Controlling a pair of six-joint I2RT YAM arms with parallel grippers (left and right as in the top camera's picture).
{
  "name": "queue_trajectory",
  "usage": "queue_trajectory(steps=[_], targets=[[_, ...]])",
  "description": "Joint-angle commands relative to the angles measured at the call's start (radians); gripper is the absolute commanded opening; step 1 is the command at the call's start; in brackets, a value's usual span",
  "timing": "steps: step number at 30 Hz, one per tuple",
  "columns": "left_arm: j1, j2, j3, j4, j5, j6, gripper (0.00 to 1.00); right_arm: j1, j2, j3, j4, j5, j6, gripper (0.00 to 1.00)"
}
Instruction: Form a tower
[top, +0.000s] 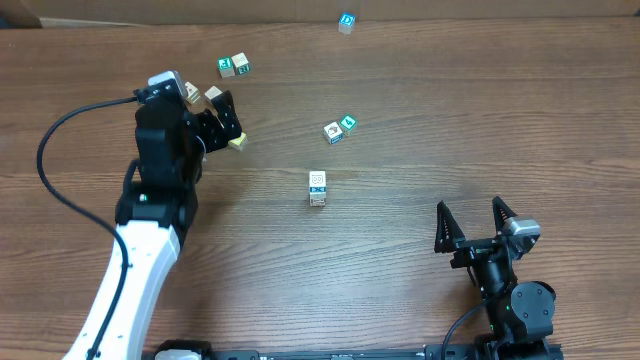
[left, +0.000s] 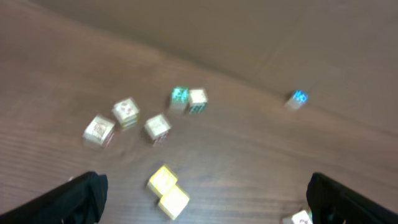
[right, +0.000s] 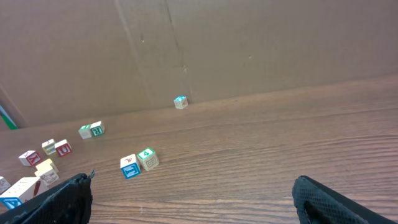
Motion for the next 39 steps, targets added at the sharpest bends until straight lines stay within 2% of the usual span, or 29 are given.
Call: queue_trajectory(steps=[1, 7, 11, 23, 33, 39], targets=[[-0.001, -0.064, -0.096, 0.082, 0.08, 0.095, 1.0, -0.003, -0.012, -0.01, 0.005, 0.0, 0.005, 1.0], [-0.001, -0.121, -0.298, 0.307, 0.071, 0.095, 0.99, -0.003, -0.012, -0.01, 0.005, 0.0, 0.005, 1.0], [-0.001, -0.155, -0.393, 0.393, 0.056, 0.1, 1.0, -0.003, -0.012, -0.01, 0.005, 0.0, 0.005, 1.0], [-0.001, -0.252, -0.553, 0.401, 0.053, 0.12, 1.0, -0.003, -0.012, -0.01, 0.005, 0.0, 0.005, 1.0], [-0.001, -0.458, -0.761, 0.42, 0.039, 0.12, 1.0, -0.003, -0.012, -0.01, 0.005, 0.0, 0.005, 1.0], [-0.002, -0.488, -0.853, 0.492, 0.038, 0.09, 1.0, -0.003, -0.012, -0.01, 0.005, 0.0, 0.005, 1.0]])
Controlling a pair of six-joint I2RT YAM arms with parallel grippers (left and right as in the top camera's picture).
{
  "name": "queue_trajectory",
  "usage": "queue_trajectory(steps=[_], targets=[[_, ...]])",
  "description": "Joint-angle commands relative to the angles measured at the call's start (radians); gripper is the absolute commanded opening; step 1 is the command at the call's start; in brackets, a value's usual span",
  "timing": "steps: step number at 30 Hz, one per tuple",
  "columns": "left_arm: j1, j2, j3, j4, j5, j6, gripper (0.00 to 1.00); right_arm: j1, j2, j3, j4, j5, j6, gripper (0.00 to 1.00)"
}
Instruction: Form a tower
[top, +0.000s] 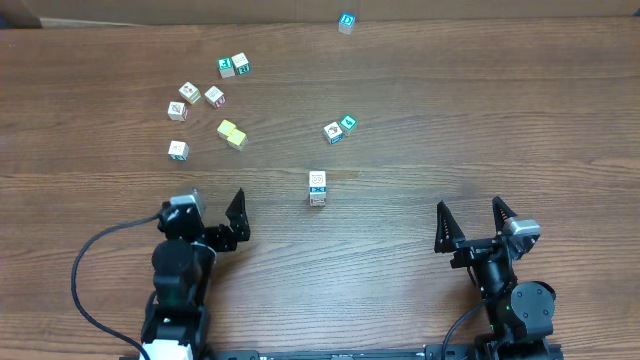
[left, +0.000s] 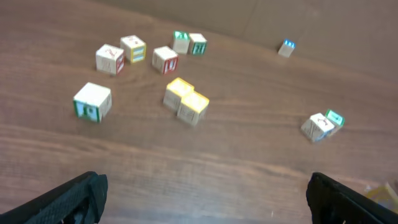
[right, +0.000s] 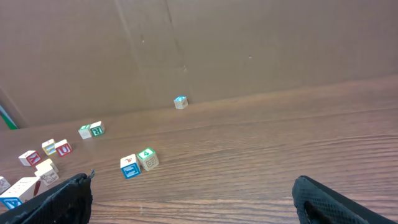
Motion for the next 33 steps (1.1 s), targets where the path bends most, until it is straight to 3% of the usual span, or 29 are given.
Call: queue_trajectory(steps=[1, 6, 23, 33], targets=[[-0.002, -0.019, -0.032, 0.024, -0.014, -0.013, 1.0, -0.003, -0.012, -0.01, 0.005, -0.001, 0.005, 1.0], [-0.002, -0.106, -0.048, -0.039, -0.026, -0.01, 0.99, -0.003, -0.012, -0.01, 0.005, 0.0, 0.005, 1.0], [-0.002, -0.641, -0.048, -0.503, -0.074, 0.07, 1.0, -0.003, -0.012, -0.01, 0.005, 0.0, 0.005, 1.0], [-0.002, -0.79, -0.048, -0.501, -0.07, 0.087, 0.99, -0.003, -0.012, -0.01, 0.005, 0.0, 0.005, 1.0]])
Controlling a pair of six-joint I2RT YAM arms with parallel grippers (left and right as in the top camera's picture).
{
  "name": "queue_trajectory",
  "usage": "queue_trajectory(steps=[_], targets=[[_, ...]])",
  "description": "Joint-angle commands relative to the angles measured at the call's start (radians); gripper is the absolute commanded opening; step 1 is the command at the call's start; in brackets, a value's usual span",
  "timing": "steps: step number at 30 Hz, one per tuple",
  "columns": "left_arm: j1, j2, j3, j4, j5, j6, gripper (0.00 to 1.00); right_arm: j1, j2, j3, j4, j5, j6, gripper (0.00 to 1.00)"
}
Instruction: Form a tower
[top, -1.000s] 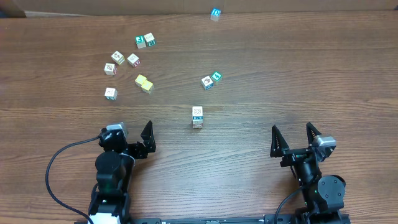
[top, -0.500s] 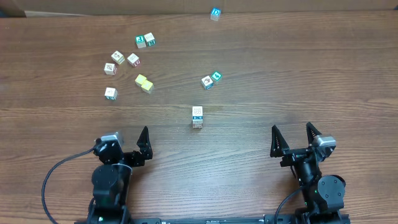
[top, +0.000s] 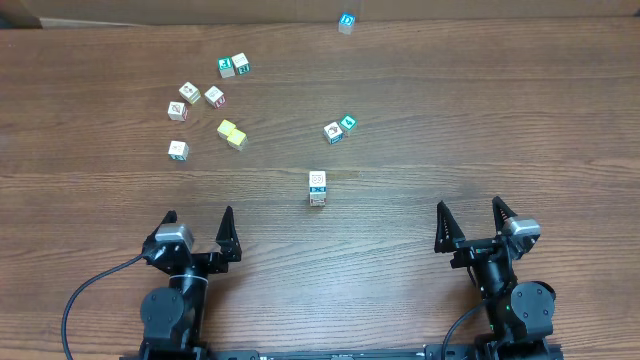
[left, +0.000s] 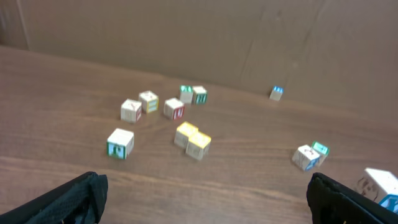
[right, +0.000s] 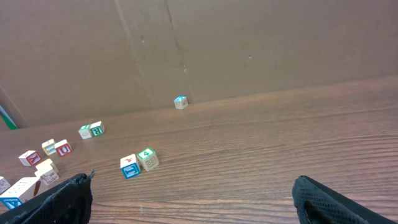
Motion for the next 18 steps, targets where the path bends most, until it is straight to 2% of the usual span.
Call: queue_trajectory(steps=[1, 18], targets=[[-0.002, -0.024, -0.004, 0.001, -0.008, 0.036, 1.0, -0.003, -0.012, -0.01, 0.006, 0.0, 0.005, 1.0], [-0.002, -0.024, -0.004, 0.001, -0.003, 0.068, 0.99, -0.003, -0.012, -0.01, 0.006, 0.0, 0.005, 1.0]])
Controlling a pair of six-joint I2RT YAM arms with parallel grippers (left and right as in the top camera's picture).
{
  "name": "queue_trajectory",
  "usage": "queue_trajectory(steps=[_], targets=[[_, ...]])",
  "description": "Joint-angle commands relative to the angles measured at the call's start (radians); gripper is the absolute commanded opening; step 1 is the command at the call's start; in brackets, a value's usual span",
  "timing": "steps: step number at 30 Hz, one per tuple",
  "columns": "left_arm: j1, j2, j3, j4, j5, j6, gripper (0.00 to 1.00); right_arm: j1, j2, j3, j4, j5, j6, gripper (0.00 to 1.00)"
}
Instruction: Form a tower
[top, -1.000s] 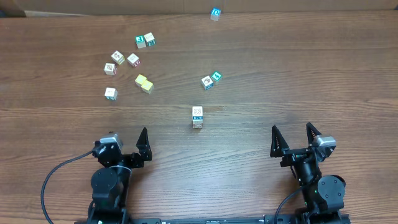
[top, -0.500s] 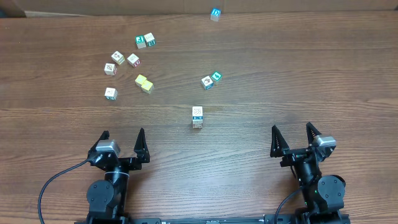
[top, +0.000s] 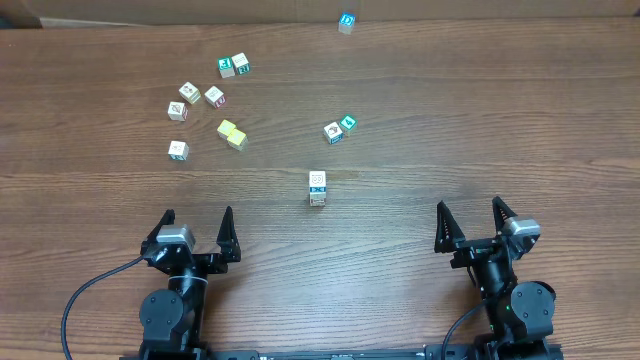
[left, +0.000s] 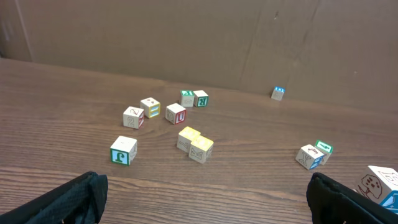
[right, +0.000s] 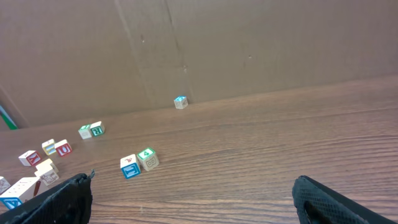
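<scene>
A short tower (top: 318, 189) of stacked letter blocks stands mid-table; it also shows as the tower (left: 379, 183) at the right edge of the left wrist view and the tower (right: 17, 190) at the lower left of the right wrist view. Loose blocks lie behind it: a yellow pair (top: 232, 134), a green-faced block (top: 177, 149), a blue-and-green pair (top: 340, 127). My left gripper (top: 197, 214) is open at the near left, its span (left: 205, 205) empty. My right gripper (top: 469, 205) is open at the near right, nothing in its span (right: 193, 202).
More blocks sit at the back left: three red-marked ones (top: 190, 93) and a green pair (top: 233, 66). A lone blue block (top: 345, 22) lies at the far edge by the cardboard wall (right: 249, 50).
The left wrist view has shifted slightly and is now sharp rather than blurred. Both arms stand where they were, and no block has moved.
My left arm was stretched out over the back-left blocks with its gripper open by the yellow pair. Then it was drawn back to the near left, empty, and later stood folded at the front edge. The right arm and the tower stayed the same throughout.
</scene>
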Motion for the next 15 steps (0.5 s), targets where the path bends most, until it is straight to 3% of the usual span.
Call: queue_trajectory(steps=[1, 15], targets=[[-0.002, -0.013, -0.004, 0.002, -0.003, 0.022, 1.0, -0.003, -0.012, -0.01, 0.006, -0.001, 0.005, 1.0], [-0.002, -0.013, -0.004, 0.002, -0.003, 0.022, 1.0, -0.003, -0.012, -0.01, 0.006, -0.001, 0.005, 1.0]])
